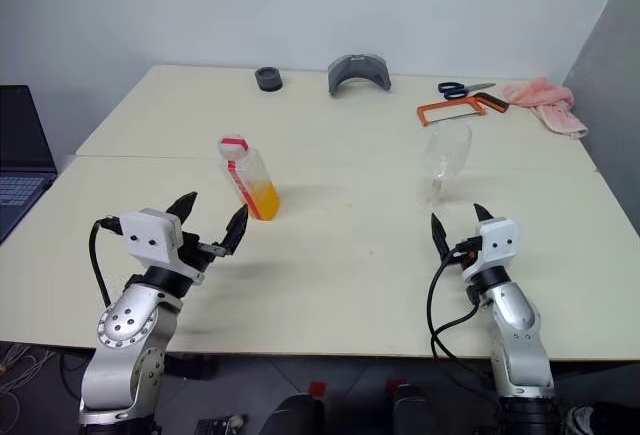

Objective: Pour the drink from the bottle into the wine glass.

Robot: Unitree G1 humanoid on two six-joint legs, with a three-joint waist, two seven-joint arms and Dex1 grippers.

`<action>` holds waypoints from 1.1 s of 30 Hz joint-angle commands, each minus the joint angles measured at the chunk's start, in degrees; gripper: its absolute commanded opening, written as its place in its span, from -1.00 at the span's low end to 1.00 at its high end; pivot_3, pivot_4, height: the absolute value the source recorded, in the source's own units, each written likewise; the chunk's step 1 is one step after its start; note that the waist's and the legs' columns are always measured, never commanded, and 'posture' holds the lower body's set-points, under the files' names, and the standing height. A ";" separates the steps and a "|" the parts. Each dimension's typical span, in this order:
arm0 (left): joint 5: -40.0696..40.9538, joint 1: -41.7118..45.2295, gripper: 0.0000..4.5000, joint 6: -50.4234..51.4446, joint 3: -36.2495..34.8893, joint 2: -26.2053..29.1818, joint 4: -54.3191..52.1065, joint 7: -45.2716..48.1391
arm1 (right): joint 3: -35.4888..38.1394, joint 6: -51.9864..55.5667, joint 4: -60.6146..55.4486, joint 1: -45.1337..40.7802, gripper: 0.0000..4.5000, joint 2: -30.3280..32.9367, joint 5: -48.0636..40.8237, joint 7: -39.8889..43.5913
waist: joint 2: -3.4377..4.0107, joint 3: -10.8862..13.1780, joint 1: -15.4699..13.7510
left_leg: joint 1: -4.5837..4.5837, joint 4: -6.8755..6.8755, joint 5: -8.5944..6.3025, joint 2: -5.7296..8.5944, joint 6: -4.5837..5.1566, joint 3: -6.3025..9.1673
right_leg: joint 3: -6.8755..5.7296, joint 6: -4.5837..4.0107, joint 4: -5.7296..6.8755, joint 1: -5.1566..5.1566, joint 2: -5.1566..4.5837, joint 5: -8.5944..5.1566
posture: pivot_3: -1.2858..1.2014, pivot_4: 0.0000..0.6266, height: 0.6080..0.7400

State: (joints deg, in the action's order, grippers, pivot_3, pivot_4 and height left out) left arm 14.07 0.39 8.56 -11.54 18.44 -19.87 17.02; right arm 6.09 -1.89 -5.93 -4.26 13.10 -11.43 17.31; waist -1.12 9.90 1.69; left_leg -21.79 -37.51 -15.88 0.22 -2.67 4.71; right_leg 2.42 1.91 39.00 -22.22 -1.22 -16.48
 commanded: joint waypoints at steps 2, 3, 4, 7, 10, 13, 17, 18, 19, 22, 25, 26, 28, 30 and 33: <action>0.22 0.13 0.98 -1.33 0.16 -0.11 -2.26 0.42 | 0.94 -0.95 -1.90 -0.74 1.00 0.44 -0.27 -0.03 | 0.00 0.00 0.00 | 0.00 0.00 0.00 0.00 0.00 0.00 | 0.00 0.00 0.00 0.00 0.00 0.00 | 0.03 -0.52 1.00; -0.22 0.07 0.98 -0.90 0.16 -0.05 -2.32 0.00 | 0.92 -0.95 -1.89 -0.71 1.00 0.43 -0.27 0.01 | 0.00 0.00 0.00 | 0.00 0.00 0.00 0.00 0.00 0.00 | 0.00 0.00 0.00 0.00 0.00 0.00 | 0.03 -0.52 1.00; -0.37 0.09 0.98 -1.43 0.11 -0.09 -2.24 0.05 | 0.89 -0.95 -1.81 -0.71 1.00 0.43 -0.28 0.06 | 0.00 0.00 0.00 | 0.00 0.00 0.00 0.00 0.00 0.00 | 0.00 0.00 0.00 0.00 0.00 0.00 | 0.03 -0.52 1.00; -0.17 0.06 0.98 -1.92 -0.08 -0.19 -2.35 0.21 | 0.77 -0.95 -1.64 -0.73 1.00 0.40 -0.27 0.19 | 0.00 0.00 0.00 | 0.00 0.00 0.00 0.00 0.00 0.00 | 0.01 0.00 0.00 0.00 0.00 0.00 | 0.03 -0.52 1.00; -0.18 0.03 0.98 -2.27 -0.09 -0.21 -2.52 0.25 | 0.68 -0.96 -1.55 -0.76 1.00 0.38 -0.25 0.29 | 0.00 0.00 0.00 | 0.00 0.00 0.00 0.00 0.00 -0.01 | 0.00 0.00 0.00 0.00 0.00 0.00 | 0.03 -0.52 1.00; 0.31 -0.06 0.98 -3.77 0.02 -0.28 -2.35 1.21 | 0.61 -0.96 -1.62 -0.71 1.00 0.39 -0.27 0.39 | 0.00 0.00 0.00 | 0.00 0.00 0.00 0.00 0.00 -0.01 | -0.01 0.00 0.00 0.00 0.01 0.00 | 0.03 -0.52 1.00; 3.29 0.00 0.98 -5.18 -1.54 -1.25 -1.92 2.00 | 0.38 -1.60 -1.88 -0.67 1.00 0.46 -0.14 0.73 | 0.00 0.00 0.00 | 0.00 0.00 0.00 -0.01 0.00 -0.02 | 0.00 0.00 0.00 0.00 0.01 0.00 | 0.03 -0.52 1.00; 3.61 0.11 0.98 -5.88 -1.69 -1.37 -1.72 2.19 | 0.26 -1.98 -2.02 -0.71 1.00 0.49 -0.01 0.86 | 0.00 0.00 0.00 | 0.00 0.00 0.00 -0.01 0.00 -0.02 | 0.00 0.00 0.00 0.00 0.01 0.00 | 0.03 -0.52 1.00; 3.53 0.12 0.98 -6.32 -1.72 -1.40 -1.61 2.10 | 0.11 -2.31 -2.17 -0.77 1.00 0.53 0.10 1.04 | 0.00 0.00 0.00 | 0.00 0.00 0.00 -0.01 0.00 -0.02 | -0.01 0.00 0.00 0.00 0.01 0.00 | 0.03 -0.52 1.00; 3.92 0.54 0.98 -7.15 -2.20 -1.62 -1.09 1.73 | -0.73 -3.24 -2.89 -0.94 1.00 0.79 0.72 1.77 | 0.00 0.00 0.00 | 0.00 0.00 0.00 0.00 0.00 -0.03 | -0.01 0.00 0.00 0.00 0.02 0.00 | 0.03 -0.52 1.00; 4.25 1.28 0.98 -7.45 -2.65 -1.84 -0.26 1.55 | -1.25 -3.51 -3.32 -1.08 1.00 0.56 1.10 1.97 | 0.00 0.00 0.00 | 0.00 0.00 0.00 0.00 0.00 -0.03 | -0.02 0.00 0.00 0.00 0.02 0.00 | 0.03 -0.52 1.00; 4.31 1.42 0.98 -7.48 -2.72 -1.92 -0.11 1.58 | -1.30 -3.59 -3.35 -1.09 1.00 0.54 1.21 2.04 | 0.00 0.00 0.00 | 0.00 0.00 0.00 0.00 0.00 -0.03 | -0.02 0.00 0.00 0.00 0.02 0.00 | 0.03 -0.52 1.00; 5.07 1.55 0.98 -7.89 -2.67 -2.12 0.09 2.23 | -1.33 -3.74 -3.32 -1.10 1.00 0.60 1.30 2.09 | 0.00 0.00 0.00 | 0.00 0.00 0.00 0.01 0.00 -0.03 | -0.02 0.00 0.00 0.00 0.02 0.00 | 0.03 -0.52 1.00; 5.49 1.53 0.98 -8.09 -2.65 -2.34 0.25 2.38 | -1.44 -3.89 -3.30 -1.14 1.00 0.81 1.39 2.24 | 0.00 0.00 0.00 | 0.00 0.00 0.00 0.01 0.00 -0.03 | -0.01 0.00 0.00 0.00 0.02 0.00 | 0.03 -0.52 1.00; 6.32 1.37 0.98 -6.72 -2.48 -2.54 0.47 2.59 | -2.08 -3.46 -3.58 -1.22 1.00 1.70 1.24 3.66 | 0.00 0.00 0.00 | 0.00 0.00 0.00 0.01 0.00 -0.03 | -0.01 0.00 0.00 0.00 0.02 0.00 | 0.03 -0.52 1.00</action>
State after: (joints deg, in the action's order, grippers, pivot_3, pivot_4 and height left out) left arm 19.21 1.50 2.06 -13.41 15.94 -18.35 19.42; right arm 4.27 -4.46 -6.63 -4.82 13.89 -10.16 20.02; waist -1.13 9.90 1.69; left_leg -21.79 -37.51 -15.88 0.23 -2.67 4.68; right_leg 2.41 1.92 39.00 -22.22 -1.20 -16.48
